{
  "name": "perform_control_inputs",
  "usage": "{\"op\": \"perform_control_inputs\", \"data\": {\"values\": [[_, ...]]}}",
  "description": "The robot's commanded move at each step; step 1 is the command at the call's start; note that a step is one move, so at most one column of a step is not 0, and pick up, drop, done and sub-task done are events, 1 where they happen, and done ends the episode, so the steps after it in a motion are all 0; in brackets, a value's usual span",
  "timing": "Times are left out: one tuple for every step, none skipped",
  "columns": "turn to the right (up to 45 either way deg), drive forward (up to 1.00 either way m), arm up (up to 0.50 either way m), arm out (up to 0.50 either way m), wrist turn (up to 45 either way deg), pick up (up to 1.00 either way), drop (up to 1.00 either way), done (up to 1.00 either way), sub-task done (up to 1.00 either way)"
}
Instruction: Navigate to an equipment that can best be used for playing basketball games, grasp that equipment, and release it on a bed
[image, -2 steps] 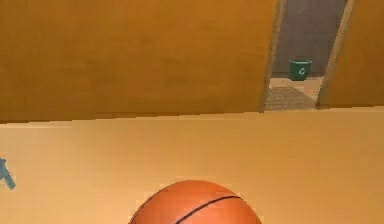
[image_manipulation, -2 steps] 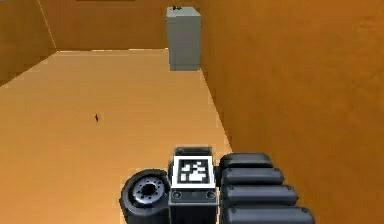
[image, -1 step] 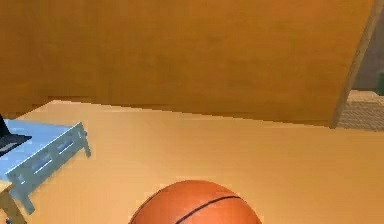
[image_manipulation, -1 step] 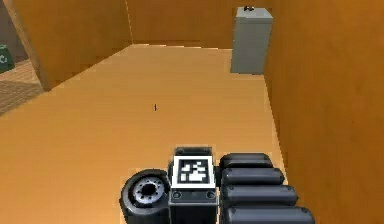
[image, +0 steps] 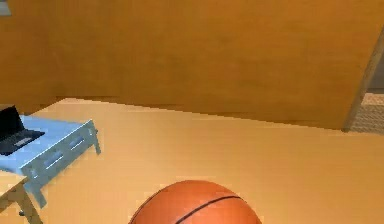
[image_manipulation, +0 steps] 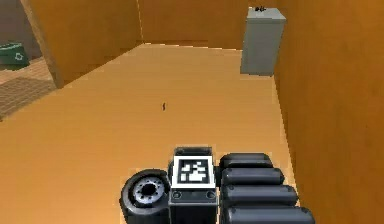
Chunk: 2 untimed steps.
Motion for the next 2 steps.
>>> {"op": "perform_control_inputs", "data": {"values": [[6.0, 0.0, 0.0, 0.0, 0.0, 0.0, 0.0, 0.0, 0.0], [0.0, 0.85, 0.0, 0.0, 0.0, 0.0, 0.0, 0.0, 0.0]]}}
